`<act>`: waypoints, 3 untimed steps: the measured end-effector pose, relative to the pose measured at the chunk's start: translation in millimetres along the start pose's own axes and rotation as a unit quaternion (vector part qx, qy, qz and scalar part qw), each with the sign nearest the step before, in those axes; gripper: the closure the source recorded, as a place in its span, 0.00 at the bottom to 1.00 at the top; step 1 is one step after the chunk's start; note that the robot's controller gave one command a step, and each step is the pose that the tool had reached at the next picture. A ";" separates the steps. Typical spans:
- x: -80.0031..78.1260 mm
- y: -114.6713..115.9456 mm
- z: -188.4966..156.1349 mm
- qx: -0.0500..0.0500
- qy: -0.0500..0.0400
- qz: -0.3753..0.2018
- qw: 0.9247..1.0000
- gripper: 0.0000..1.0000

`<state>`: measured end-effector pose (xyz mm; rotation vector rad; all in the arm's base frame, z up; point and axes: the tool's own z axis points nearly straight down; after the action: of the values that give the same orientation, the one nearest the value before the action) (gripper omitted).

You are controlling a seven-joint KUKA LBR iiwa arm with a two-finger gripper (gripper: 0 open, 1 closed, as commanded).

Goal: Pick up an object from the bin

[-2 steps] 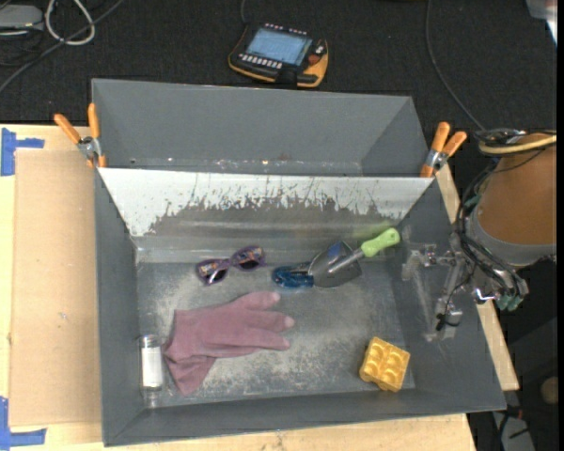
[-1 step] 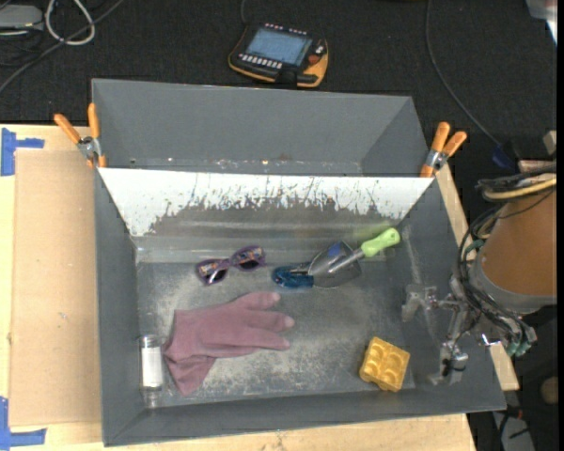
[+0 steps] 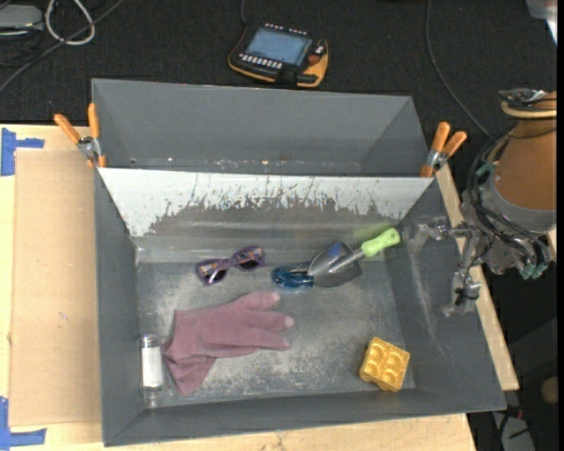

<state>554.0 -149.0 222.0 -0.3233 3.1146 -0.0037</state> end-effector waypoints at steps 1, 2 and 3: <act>75.2 41.8 125.5 -0.008 0.016 0.055 0.998 0.00; 51.6 16.4 4.2 -0.002 0.002 -0.031 1.000 0.00; 52.2 15.1 -4.5 0.003 -0.005 -0.032 0.999 0.00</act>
Offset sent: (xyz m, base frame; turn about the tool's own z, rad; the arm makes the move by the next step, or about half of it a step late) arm -0.0461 -0.0020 0.0293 -0.1041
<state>499.7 -144.9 225.9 -0.4224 3.0927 -0.0113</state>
